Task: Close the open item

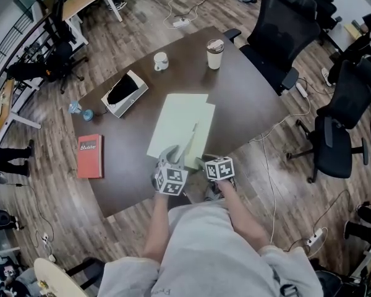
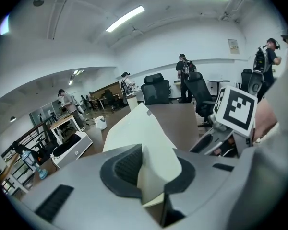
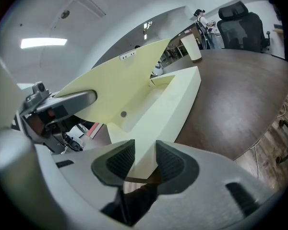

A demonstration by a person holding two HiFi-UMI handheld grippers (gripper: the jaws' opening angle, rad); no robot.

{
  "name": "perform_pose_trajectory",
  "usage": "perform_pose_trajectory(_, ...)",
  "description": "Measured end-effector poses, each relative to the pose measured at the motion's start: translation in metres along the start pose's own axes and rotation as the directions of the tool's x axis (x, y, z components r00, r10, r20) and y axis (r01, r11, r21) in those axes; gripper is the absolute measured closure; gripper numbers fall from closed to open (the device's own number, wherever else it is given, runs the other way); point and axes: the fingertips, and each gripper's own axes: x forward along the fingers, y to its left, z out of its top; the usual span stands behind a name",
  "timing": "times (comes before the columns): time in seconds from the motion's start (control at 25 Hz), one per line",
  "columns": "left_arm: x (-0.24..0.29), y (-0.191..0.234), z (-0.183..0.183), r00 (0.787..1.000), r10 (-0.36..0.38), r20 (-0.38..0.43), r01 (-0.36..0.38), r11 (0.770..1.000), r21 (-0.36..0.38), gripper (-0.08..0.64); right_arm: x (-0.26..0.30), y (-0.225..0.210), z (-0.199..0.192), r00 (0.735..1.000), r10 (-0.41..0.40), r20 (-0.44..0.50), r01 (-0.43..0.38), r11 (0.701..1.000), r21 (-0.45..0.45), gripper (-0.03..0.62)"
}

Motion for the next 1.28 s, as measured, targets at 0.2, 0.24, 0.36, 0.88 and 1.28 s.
perform_pose_trajectory(0.2, 0.002, 0.000, -0.001, 1.000, -0.008, -0.010, 0.008, 1.000, -0.007, 0.522, 0.003, 0.003, -0.001, 1.000, -0.005, -0.020, 0.004, 0.999, -0.032, 0.451)
perform_pose_trajectory(0.24, 0.002, 0.000, -0.001, 1.000, -0.009, -0.011, 0.009, 1.000, -0.007, 0.522, 0.004, 0.003, -0.001, 1.000, -0.003, -0.024, 0.002, 0.999, -0.036, 0.451)
perform_pose_trajectory(0.36, 0.003, -0.001, -0.004, 1.000, -0.008, -0.016, 0.008, 1.000, -0.006, 0.522, 0.007, 0.007, -0.001, 0.999, 0.004, -0.033, -0.006, 0.999, -0.052, 0.449)
perform_pose_trajectory(0.88, 0.007, -0.011, -0.016, 0.998, -0.037, -0.049, 0.038, 0.999, 0.007, 0.518, 0.010, 0.013, -0.005, 0.999, 0.013, -0.032, -0.015, 0.997, -0.079, 0.442)
perform_pose_trajectory(1.28, 0.011, -0.015, -0.022, 0.998, -0.040, -0.057, 0.040, 0.999, 0.010, 0.512, 0.005, 0.017, -0.003, 0.999, 0.032, -0.013, -0.033, 0.991, -0.126, 0.448)
